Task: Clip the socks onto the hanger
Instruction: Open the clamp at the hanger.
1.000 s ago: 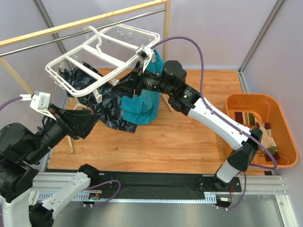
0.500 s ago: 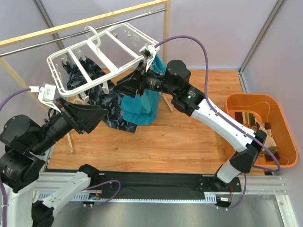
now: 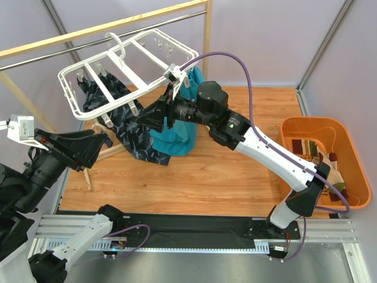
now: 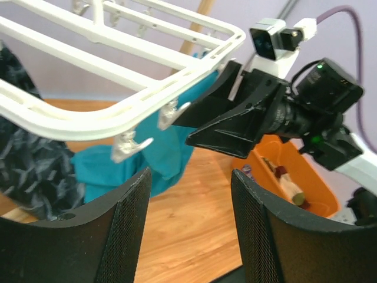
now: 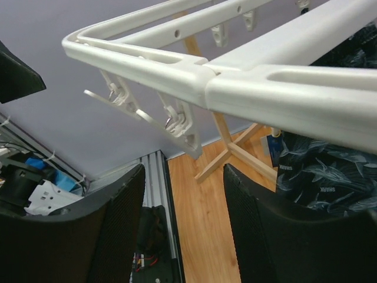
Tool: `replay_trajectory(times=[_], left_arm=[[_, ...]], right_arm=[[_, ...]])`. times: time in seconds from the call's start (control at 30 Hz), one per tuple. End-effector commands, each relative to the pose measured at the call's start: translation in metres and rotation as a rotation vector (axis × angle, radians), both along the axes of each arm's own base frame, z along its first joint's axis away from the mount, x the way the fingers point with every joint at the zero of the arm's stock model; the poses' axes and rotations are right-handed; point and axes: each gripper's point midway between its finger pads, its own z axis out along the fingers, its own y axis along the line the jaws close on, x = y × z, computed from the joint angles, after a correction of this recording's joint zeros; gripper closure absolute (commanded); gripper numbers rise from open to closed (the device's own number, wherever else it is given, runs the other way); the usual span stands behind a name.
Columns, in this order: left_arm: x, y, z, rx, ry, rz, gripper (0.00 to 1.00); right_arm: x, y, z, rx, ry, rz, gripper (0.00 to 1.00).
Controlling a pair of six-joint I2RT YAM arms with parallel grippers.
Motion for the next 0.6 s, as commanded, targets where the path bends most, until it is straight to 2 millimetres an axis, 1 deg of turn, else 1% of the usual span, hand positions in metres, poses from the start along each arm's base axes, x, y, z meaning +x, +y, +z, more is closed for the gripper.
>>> replay_trajectory(times=[0.0,0.07,0.13,0.17,0.33,0.43,0.47,0.57], left_arm=[[0.012,0.015,-0.014,0.113,0.008,0.092,0.36],[0.017,0.02,-0.015,0.133,0.004,0.123,0.36],[0.02,0.02,-0.014,0.147,0.003,0.128,0.36],[0.021,0.016,-0.011,0.142,-0.007,0.114,0.36],[0.024,0.006,-0.008,0.118,-0.014,0.074,0.36],[0.025,0.003,-0.006,0.112,-0.017,0.061,0.36],[0.026,0.002,-0.006,0.111,-0.017,0.057,0.36],[0.025,0.0,-0.005,0.106,-0.018,0.047,0.36]], right_arm=[[0.013,-0.008,0.003,-0.037,-0.066,-0.095,0.42],[0.01,-0.009,0.0,-0.051,-0.081,-0.096,0.39],[0.011,-0.01,-0.005,-0.077,-0.121,-0.122,0.37],[0.008,-0.008,-0.006,-0.081,-0.132,-0.124,0.36],[0.011,-0.004,-0.009,-0.104,-0.21,-0.192,0.34],[0.01,0.002,-0.007,-0.076,-0.248,-0.212,0.36],[0.009,0.002,-0.003,-0.066,-0.265,-0.246,0.36],[0.01,0.003,-0.002,-0.041,-0.29,-0.29,0.39]])
